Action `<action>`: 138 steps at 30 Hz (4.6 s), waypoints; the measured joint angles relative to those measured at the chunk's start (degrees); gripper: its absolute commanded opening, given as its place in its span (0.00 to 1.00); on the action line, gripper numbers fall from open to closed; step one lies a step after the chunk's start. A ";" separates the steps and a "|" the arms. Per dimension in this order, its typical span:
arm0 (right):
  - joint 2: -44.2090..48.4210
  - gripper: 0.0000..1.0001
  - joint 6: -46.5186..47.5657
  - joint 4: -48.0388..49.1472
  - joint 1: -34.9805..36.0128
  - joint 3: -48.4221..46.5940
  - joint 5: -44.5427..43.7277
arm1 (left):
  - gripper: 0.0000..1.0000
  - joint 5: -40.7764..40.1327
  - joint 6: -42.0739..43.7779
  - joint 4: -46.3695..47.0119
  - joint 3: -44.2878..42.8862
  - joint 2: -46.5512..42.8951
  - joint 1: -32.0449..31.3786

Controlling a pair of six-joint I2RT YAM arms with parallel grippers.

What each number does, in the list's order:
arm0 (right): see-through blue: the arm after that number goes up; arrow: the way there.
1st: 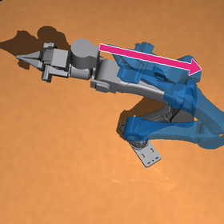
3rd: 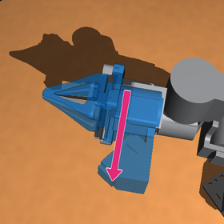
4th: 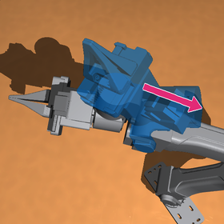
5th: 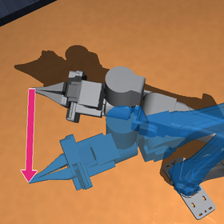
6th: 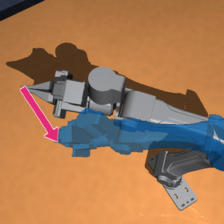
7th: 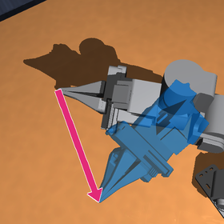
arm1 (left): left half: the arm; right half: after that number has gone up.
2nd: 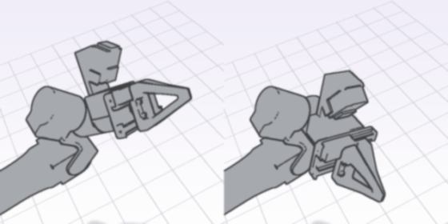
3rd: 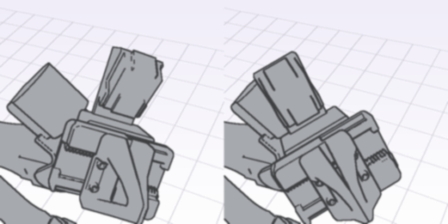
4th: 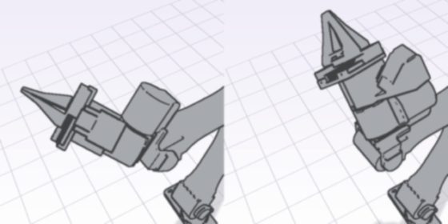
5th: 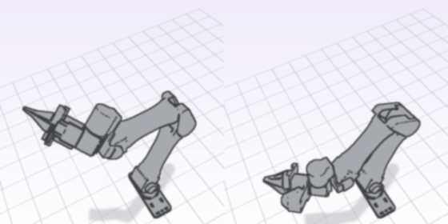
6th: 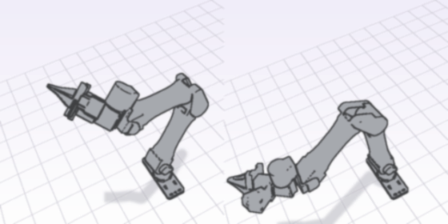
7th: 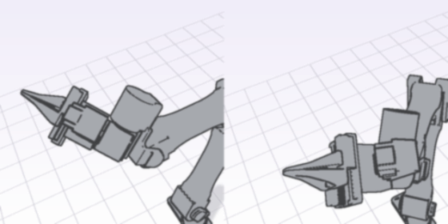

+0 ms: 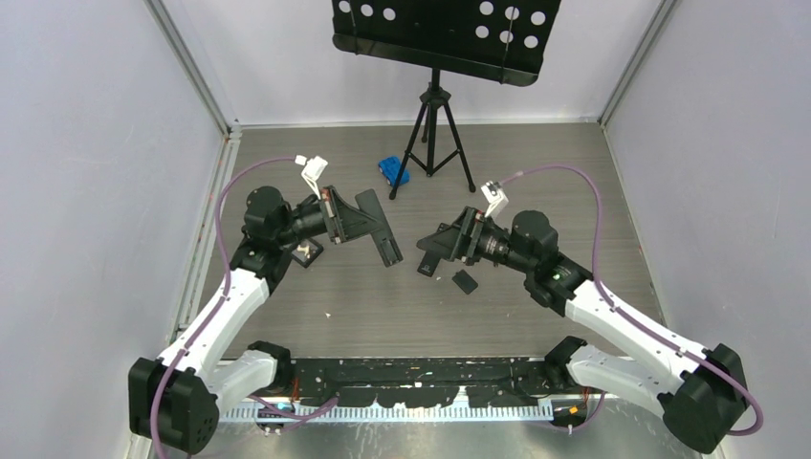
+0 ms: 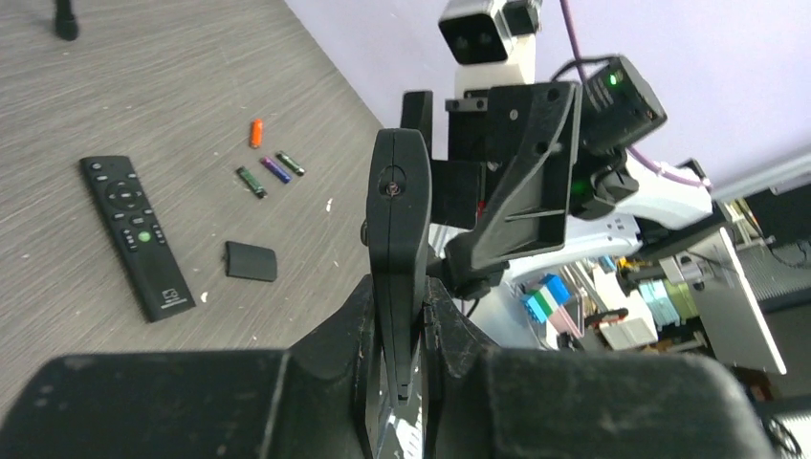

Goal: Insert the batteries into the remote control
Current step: Adjust the remote control, then move the battery to the center of the board.

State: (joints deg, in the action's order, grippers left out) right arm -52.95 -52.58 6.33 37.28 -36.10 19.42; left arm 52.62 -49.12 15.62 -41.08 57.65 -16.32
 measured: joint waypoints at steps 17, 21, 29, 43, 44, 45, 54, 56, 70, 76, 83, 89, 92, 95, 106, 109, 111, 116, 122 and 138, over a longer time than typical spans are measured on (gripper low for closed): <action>-13.33 0.29 10.67 8.15 11.76 -11.91 14.56 | 0.00 8.02 -6.64 9.44 -1.66 1.40 -4.52; -13.70 0.08 10.10 9.05 11.85 -11.91 15.08 | 0.11 8.94 -9.64 12.33 -1.81 1.33 -4.57; -15.04 0.04 4.92 15.80 12.11 -11.89 16.70 | 0.74 7.56 -13.62 14.86 -2.99 0.70 -4.57; -16.70 0.04 1.16 21.57 12.11 -11.78 20.15 | 0.42 0.35 -15.58 14.95 -2.99 -3.04 -4.57; -16.96 0.04 1.14 21.75 12.11 -11.80 20.74 | 0.36 0.24 -15.67 14.99 -2.99 -2.99 -4.57; -17.22 0.04 1.14 21.81 12.11 -11.80 21.14 | 0.27 0.22 -15.91 14.99 -2.99 -2.91 -4.57; -18.10 0.74 3.02 19.08 12.09 -12.31 20.59 | 0.00 -0.22 -14.73 13.38 -3.04 -1.90 -4.50; -17.51 0.78 5.05 16.20 12.13 -12.35 18.67 | 0.00 -1.18 -11.69 9.92 -3.34 -2.12 -4.59; -10.14 0.64 12.74 -16.31 9.60 -13.88 -13.11 | 0.00 -23.26 5.62 -20.41 -5.84 -3.23 -4.57; -10.36 0.53 9.73 -30.29 -3.06 -13.94 -26.77 | 0.00 -25.66 7.96 -24.13 -5.84 -2.54 -4.57; -18.25 0.53 10.25 -41.16 -14.27 -14.19 -36.65 | 0.00 -25.38 8.92 -24.48 -5.84 -2.29 -4.57; -27.10 0.56 12.98 -42.88 -18.95 -14.51 -38.60 | 0.00 -24.46 9.11 -24.48 -5.84 -1.64 -4.57; -30.45 0.56 14.27 -42.88 -19.98 -15.34 -38.75 | 0.00 -24.04 9.20 -24.55 -5.84 -1.60 -4.57; -32.98 0.54 15.47 -42.51 -20.65 -16.06 -38.53 | 0.00 -23.82 9.46 -25.07 -6.19 -1.49 -4.57; -37.62 0.49 17.46 -39.69 -21.29 -16.26 -35.50 | 0.00 -22.99 10.43 -25.81 -7.37 0.00 -4.57; -38.62 0.49 18.45 -39.41 -21.29 -16.94 -34.67 | 0.00 -22.97 10.58 -25.81 -7.56 0.00 -4.57; -39.50 0.48 18.91 -39.06 -21.29 -17.62 -34.51 | 0.00 -22.97 10.62 -25.92 -7.56 0.00 -4.57; -41.66 0.40 19.78 -38.77 -21.29 -18.93 -34.62 | 0.00 -22.97 10.67 -26.69 -7.61 0.00 -4.57; -42.07 0.21 20.37 -38.73 -21.29 -19.28 -34.69 | 0.00 -22.95 10.67 -27.15 -7.67 0.00 -4.57; -38.71 0.23 20.37 -38.62 -21.38 -15.80 -28.41 | 0.00 -22.97 10.67 -27.26 -7.67 -0.04 -4.57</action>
State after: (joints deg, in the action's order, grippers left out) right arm -91.66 -32.21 -32.29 15.90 -51.90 -8.99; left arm 29.65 -38.46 -11.64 -48.75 57.60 -20.88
